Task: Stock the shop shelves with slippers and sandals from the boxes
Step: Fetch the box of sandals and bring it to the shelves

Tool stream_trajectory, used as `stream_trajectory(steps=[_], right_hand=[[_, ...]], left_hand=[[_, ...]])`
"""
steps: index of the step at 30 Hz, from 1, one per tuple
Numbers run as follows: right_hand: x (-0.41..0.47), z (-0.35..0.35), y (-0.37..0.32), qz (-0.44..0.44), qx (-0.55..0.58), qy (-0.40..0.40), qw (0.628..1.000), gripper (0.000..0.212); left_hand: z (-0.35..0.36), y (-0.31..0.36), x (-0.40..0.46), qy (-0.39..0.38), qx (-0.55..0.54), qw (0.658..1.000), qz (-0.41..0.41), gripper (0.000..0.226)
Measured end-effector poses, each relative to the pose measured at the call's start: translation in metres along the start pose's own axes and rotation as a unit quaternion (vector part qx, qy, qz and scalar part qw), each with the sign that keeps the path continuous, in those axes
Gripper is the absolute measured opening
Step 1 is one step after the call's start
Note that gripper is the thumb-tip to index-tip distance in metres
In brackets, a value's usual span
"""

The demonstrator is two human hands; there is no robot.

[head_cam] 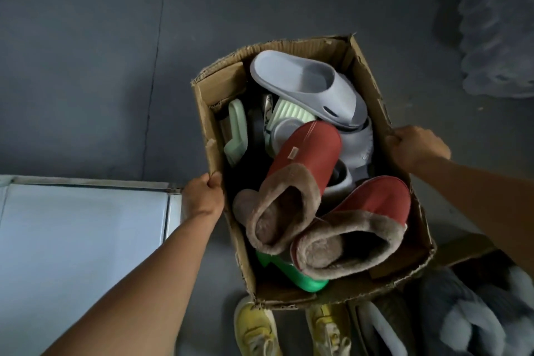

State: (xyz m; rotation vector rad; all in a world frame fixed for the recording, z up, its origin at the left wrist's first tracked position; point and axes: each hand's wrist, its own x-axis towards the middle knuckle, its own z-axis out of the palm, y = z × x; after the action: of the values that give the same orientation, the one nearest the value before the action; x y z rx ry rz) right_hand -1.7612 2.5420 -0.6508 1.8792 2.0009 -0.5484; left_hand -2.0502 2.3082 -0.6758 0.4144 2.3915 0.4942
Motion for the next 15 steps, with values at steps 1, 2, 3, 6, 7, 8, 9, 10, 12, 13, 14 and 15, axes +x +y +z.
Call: stream_trajectory(steps=[1,2,3,6,7,8,9,10,12,13,14,15], right_hand=[[0.004,0.001,0.001,0.003,0.004,-0.01,1.0,0.028],[0.007,0.001,0.002,0.0,0.009,-0.026,1.0,0.028],[0.009,0.001,0.002,-0.008,0.016,-0.045,0.999,0.027],[0.012,0.003,0.004,-0.028,0.042,-0.108,0.993,0.027],[0.011,0.004,0.004,-0.026,0.054,-0.133,0.989,0.03],[0.008,0.003,0.006,-0.019,0.076,-0.157,0.984,0.033],[0.005,0.002,0.006,-0.011,0.101,-0.174,0.979,0.035],[0.0,0.0,0.008,-0.005,0.121,-0.181,0.976,0.037],[-0.013,-0.007,0.01,-0.004,0.135,-0.164,0.977,0.039],[-0.02,-0.01,0.012,-0.006,0.138,-0.148,0.979,0.039],[-0.029,-0.013,0.014,-0.008,0.148,-0.129,0.981,0.041],[-0.039,-0.017,0.016,-0.007,0.161,-0.112,0.981,0.044]], left_hand=[[0.002,0.001,0.001,0.001,-0.001,1.0,0.002,0.037],[0.002,0.001,0.001,0.002,0.001,1.0,-0.001,0.037],[0.001,-0.001,0.001,0.001,0.004,1.0,-0.006,0.037],[-0.001,-0.007,0.004,-0.021,0.005,0.999,-0.028,0.036],[-0.001,-0.008,0.004,-0.032,0.003,0.999,-0.036,0.035],[-0.002,-0.007,0.003,-0.045,-0.005,0.998,-0.049,0.033],[-0.002,-0.008,0.003,-0.06,-0.02,0.996,-0.059,0.031],[-0.003,-0.006,-0.001,-0.069,-0.034,0.995,-0.071,0.028],[-0.008,-0.002,-0.018,-0.076,-0.055,0.992,-0.08,0.024],[-0.011,0.0,-0.029,-0.071,-0.068,0.992,-0.079,0.023],[-0.014,0.004,-0.042,-0.062,-0.088,0.99,-0.085,0.023],[-0.016,0.006,-0.056,-0.053,-0.112,0.988,-0.095,0.024]])
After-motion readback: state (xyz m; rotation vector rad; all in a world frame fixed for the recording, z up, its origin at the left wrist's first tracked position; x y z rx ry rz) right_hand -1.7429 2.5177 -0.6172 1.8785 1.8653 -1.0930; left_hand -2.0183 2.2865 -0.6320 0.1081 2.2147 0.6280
